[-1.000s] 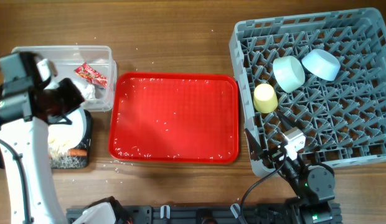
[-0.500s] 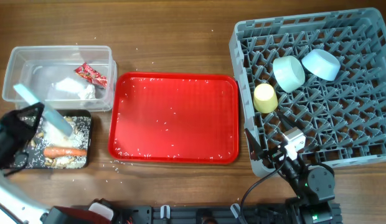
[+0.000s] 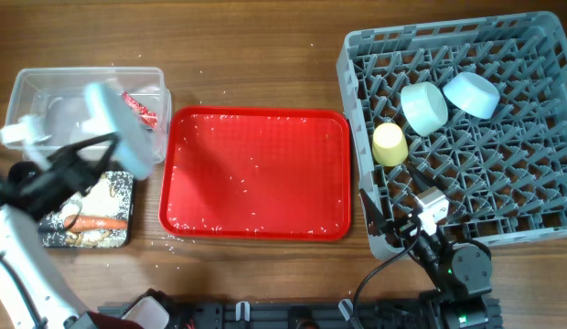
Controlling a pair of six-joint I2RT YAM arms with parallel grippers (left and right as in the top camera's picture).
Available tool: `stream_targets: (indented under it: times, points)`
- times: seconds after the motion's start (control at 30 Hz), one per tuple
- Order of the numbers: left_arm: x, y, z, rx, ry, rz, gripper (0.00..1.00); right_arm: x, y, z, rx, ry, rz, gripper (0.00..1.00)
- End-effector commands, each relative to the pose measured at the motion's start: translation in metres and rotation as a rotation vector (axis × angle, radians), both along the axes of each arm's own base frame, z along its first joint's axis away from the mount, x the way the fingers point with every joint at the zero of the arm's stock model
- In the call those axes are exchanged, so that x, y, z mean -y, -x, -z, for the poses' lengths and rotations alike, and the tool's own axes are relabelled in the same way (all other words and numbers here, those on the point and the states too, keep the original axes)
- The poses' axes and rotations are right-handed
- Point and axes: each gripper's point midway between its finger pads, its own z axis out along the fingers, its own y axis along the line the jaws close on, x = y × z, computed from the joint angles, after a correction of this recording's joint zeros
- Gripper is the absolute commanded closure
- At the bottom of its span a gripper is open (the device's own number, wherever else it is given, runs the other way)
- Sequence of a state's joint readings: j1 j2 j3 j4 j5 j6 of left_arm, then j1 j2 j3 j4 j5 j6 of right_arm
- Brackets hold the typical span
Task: Sort waste into correct bins and load items into the dishwasher rack
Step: 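Carry the plate with the left gripper and stand it in the rack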
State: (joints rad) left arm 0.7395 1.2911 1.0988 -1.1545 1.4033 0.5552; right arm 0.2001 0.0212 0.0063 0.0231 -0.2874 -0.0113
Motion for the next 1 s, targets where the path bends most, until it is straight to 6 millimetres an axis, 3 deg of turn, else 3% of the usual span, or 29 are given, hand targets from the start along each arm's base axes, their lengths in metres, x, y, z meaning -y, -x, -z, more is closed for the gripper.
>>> stream_targets:
  times: [0.0,0.03,0.1,0.13,0.17,0.23,0.4,0.47,0.5,0.67,0.77,0.83,0.87,0.9,0.97]
  points:
    - [0.071,-0.035,0.004,-0.139,-0.056,0.163,0.96,0.001,0.0,-0.001,-0.002,-0.013,0.003,0.0]
    - [0.099,-0.05,0.003,-0.153,-0.087,0.181,0.96,0.001,0.0,-0.001,-0.002,-0.013,0.003,0.0]
    - [0.181,-0.071,-0.023,-0.051,-0.089,0.264,0.96,0.001,0.0,-0.001,-0.002,-0.013,0.003,0.0]
    - [0.209,-0.076,-0.034,-0.01,-0.065,0.282,0.96,0.001,0.0,-0.001,-0.003,-0.013,0.003,0.0]
    - [0.232,-0.079,-0.042,0.014,-0.034,0.298,0.96,0.001,0.0,-0.001,-0.002,-0.013,0.003,0.0]
    - [0.302,-0.089,-0.061,0.016,0.142,0.29,0.96,0.001,0.0,-0.001,-0.002,-0.013,0.003,0.0]
    - [0.379,-0.095,-0.057,-0.003,0.379,0.277,0.96,0.001,0.0,-0.001,-0.003,-0.013,0.003,0.0]
    - [0.394,-0.097,-0.054,-0.011,0.461,0.268,0.96,0.001,0.0,-0.001,-0.002,-0.013,0.003,0.0]
    - [0.4,-0.106,-0.034,-0.107,0.495,0.22,0.96,0.001,0.0,-0.001,-0.003,-0.013,0.003,0.01]
    - [0.386,-0.134,0.012,-0.224,0.426,0.024,0.96,0.001,0.0,-0.001,-0.002,-0.013,0.003,0.0]
    - [0.38,-0.14,0.019,-0.239,0.412,-0.014,0.91,0.001,0.0,-0.001,-0.002,-0.013,0.003,0.0]
    - [0.377,-0.142,0.02,-0.236,0.404,-0.021,0.77,0.001,0.0,-0.001,-0.002,-0.013,0.003,0.0]
    - [0.375,-0.144,0.023,-0.228,0.384,-0.025,0.6,0.001,0.0,-0.001,-0.002,-0.013,0.003,0.0]
    - [0.371,-0.146,0.026,-0.21,0.345,-0.028,0.01,0.001,0.0,-0.001,-0.002,-0.013,0.003,0.0]
    - [0.363,-0.15,0.044,-0.213,0.244,-0.028,0.0,0.001,0.0,-0.001,-0.003,-0.013,0.003,0.0]
